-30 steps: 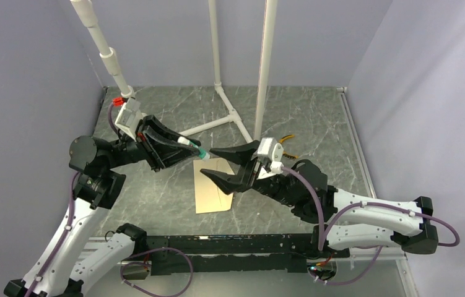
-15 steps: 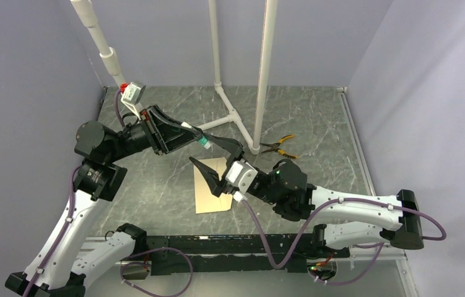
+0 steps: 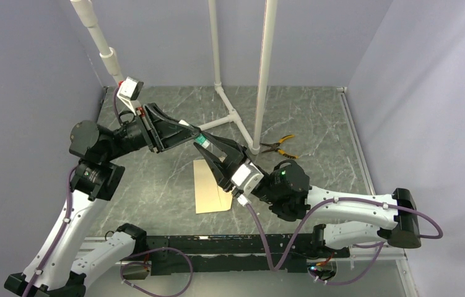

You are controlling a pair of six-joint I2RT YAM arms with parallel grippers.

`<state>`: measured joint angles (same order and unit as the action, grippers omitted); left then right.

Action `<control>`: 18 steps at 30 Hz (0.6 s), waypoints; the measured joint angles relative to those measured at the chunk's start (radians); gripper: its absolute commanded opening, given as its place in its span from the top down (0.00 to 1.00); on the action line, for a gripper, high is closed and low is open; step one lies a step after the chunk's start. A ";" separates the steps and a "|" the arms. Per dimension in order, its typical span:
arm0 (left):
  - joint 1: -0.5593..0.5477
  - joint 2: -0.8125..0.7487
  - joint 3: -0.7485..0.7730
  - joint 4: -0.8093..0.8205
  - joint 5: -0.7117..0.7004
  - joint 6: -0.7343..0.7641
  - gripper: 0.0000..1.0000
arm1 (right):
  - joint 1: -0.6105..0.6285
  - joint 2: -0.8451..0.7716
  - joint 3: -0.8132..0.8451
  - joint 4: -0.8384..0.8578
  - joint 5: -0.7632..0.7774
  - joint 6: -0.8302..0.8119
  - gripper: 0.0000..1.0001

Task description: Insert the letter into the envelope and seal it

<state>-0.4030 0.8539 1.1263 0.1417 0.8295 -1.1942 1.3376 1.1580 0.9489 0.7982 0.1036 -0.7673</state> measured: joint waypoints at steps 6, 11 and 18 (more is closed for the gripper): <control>0.001 -0.015 0.000 0.001 -0.004 -0.004 0.97 | 0.002 0.022 0.007 0.042 0.002 0.010 0.59; 0.000 -0.014 0.000 0.002 0.019 -0.023 0.98 | 0.002 0.041 0.022 0.057 0.003 0.013 0.69; 0.005 -0.013 0.000 0.040 0.022 -0.068 0.91 | -0.001 0.032 0.052 0.016 -0.006 0.036 0.96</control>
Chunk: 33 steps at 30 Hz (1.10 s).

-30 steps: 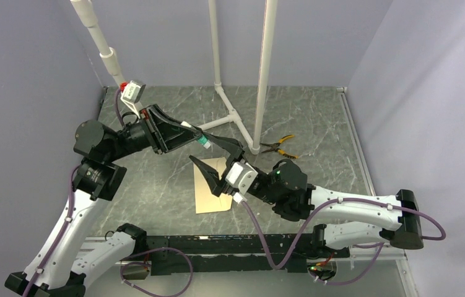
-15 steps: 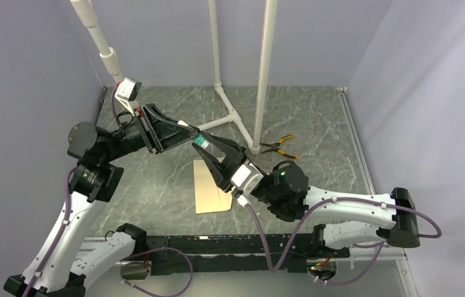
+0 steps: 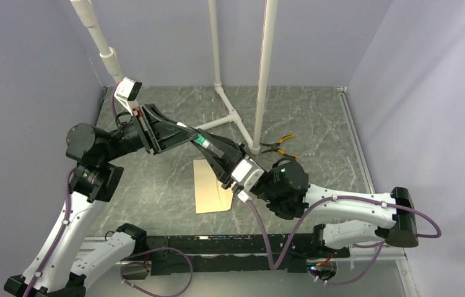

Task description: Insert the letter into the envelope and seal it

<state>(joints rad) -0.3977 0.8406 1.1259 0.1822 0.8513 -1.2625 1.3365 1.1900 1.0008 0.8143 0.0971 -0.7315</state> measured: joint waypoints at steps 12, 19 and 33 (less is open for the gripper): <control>-0.007 -0.002 -0.027 -0.005 0.003 0.003 0.12 | -0.035 -0.082 0.000 -0.151 0.025 0.139 1.00; -0.007 0.026 -0.049 0.004 0.004 -0.018 0.08 | -0.058 -0.171 -0.013 -0.248 0.023 0.222 1.00; -0.006 0.068 -0.057 0.036 0.013 -0.087 0.46 | -0.067 -0.186 -0.012 -0.457 0.024 0.271 1.00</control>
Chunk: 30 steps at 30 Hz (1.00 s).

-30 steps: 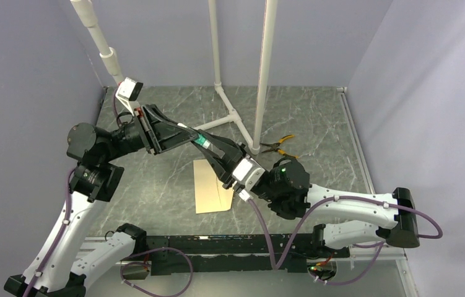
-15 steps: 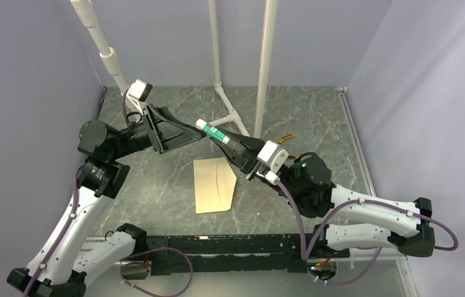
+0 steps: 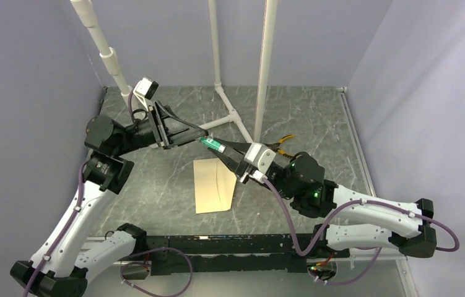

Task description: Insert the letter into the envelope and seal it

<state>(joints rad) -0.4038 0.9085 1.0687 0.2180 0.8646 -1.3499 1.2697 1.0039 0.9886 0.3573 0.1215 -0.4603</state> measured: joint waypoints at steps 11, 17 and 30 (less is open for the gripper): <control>0.001 0.006 0.005 -0.045 0.043 0.011 0.56 | -0.018 -0.009 0.009 -0.008 -0.004 0.009 1.00; 0.002 0.016 0.011 -0.067 0.058 0.027 0.78 | -0.028 -0.009 0.013 -0.006 -0.031 0.017 1.00; 0.002 0.039 -0.004 0.122 0.082 -0.114 0.97 | -0.067 0.014 0.001 0.130 -0.145 0.027 0.47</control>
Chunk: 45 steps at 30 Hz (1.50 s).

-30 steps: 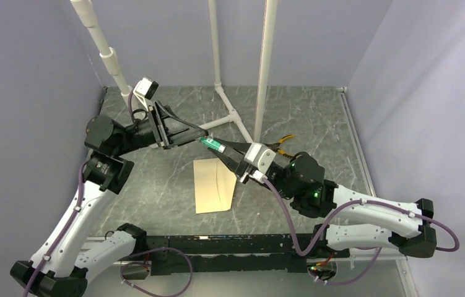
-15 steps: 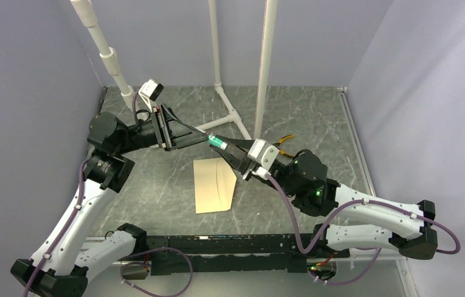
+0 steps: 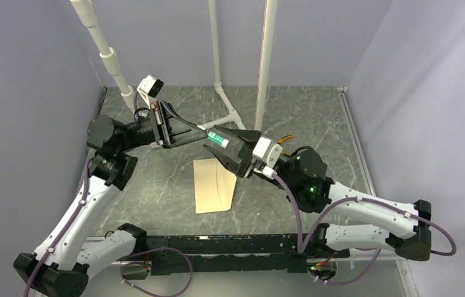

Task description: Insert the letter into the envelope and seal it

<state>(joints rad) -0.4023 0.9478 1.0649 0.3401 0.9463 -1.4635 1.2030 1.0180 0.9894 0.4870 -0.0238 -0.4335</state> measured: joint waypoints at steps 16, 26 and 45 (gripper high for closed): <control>0.000 0.021 -0.063 0.312 -0.002 -0.207 0.98 | -0.064 0.083 -0.066 0.325 -0.168 0.060 0.40; 0.000 0.033 -0.069 0.333 -0.003 -0.227 0.98 | -0.064 0.090 -0.058 0.342 -0.169 0.052 0.49; 0.000 0.029 -0.069 0.306 -0.006 -0.202 0.98 | -0.064 0.119 0.002 0.277 -0.180 0.040 0.62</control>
<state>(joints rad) -0.4023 0.9768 0.9955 0.6464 0.9405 -1.6653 1.1393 1.1370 0.9916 0.7635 -0.2035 -0.3939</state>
